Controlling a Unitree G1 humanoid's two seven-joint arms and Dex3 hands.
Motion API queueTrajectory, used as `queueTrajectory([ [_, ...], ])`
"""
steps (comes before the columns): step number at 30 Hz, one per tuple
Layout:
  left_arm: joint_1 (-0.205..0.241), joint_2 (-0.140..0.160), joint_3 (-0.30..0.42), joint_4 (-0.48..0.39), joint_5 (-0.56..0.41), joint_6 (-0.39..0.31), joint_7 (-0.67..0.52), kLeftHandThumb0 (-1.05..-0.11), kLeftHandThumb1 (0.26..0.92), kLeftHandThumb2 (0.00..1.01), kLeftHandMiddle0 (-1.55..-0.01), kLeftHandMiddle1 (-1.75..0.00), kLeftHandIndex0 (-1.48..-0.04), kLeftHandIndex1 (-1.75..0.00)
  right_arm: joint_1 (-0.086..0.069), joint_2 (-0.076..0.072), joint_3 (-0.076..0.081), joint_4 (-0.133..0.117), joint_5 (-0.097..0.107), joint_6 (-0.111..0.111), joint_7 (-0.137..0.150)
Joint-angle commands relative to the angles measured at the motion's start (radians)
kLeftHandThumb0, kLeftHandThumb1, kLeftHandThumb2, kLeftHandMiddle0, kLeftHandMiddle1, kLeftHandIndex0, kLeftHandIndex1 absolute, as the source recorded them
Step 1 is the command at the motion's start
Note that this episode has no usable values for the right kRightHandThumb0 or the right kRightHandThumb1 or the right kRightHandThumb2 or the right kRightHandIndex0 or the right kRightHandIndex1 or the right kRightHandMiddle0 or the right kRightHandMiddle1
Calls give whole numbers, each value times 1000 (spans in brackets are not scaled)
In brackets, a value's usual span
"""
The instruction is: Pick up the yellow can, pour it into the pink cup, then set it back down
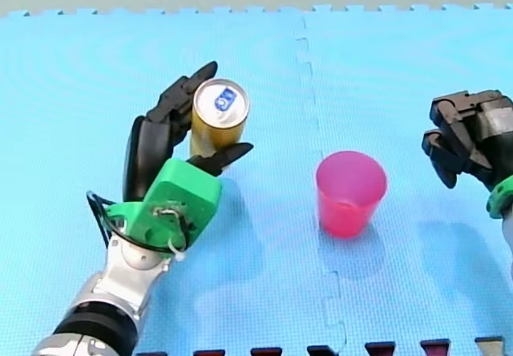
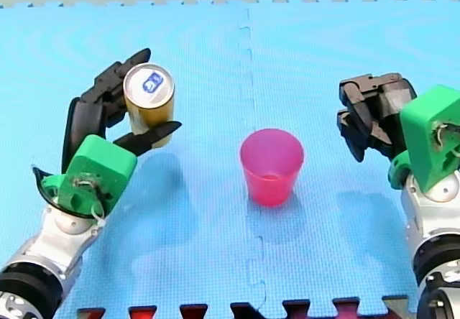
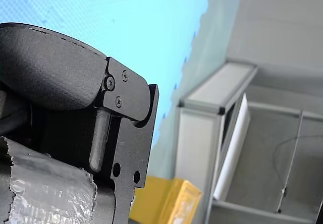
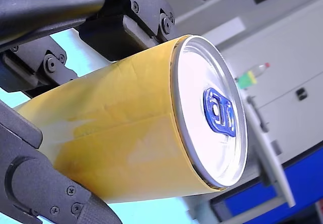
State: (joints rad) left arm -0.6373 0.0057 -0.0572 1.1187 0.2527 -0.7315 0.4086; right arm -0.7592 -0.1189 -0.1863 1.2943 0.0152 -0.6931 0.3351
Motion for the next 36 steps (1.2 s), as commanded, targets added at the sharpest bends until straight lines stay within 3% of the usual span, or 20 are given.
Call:
queueTrajectory([
  [1, -21, -2, 4, -1, -4, -11, 7, -386, 853, 2, -1191, -49, -1092, -30, -8, -1, -3, 0, 4, 3, 2],
  [12, -67, 0, -40, -45, 80, 31, 95, -372, 858, 2, -1200, -29, -1099, -10, -7, 5, -6, -1, 6, 1, 7],
  [22, -83, -1, -95, -75, 132, 168, 65, -375, 863, 1, -1203, -17, -1095, -2, -6, 7, -6, -3, 5, -10, 9],
  [29, -98, 2, -130, -72, 164, 188, 75, -371, 862, 0, -1211, -15, -1116, -9, -5, 10, -18, -2, 23, -14, 33],
  [36, -128, -9, -148, -61, 173, 185, 74, -326, 860, 0, -1220, -13, -1130, -8, -1, 15, -18, -2, 19, -14, 24],
])
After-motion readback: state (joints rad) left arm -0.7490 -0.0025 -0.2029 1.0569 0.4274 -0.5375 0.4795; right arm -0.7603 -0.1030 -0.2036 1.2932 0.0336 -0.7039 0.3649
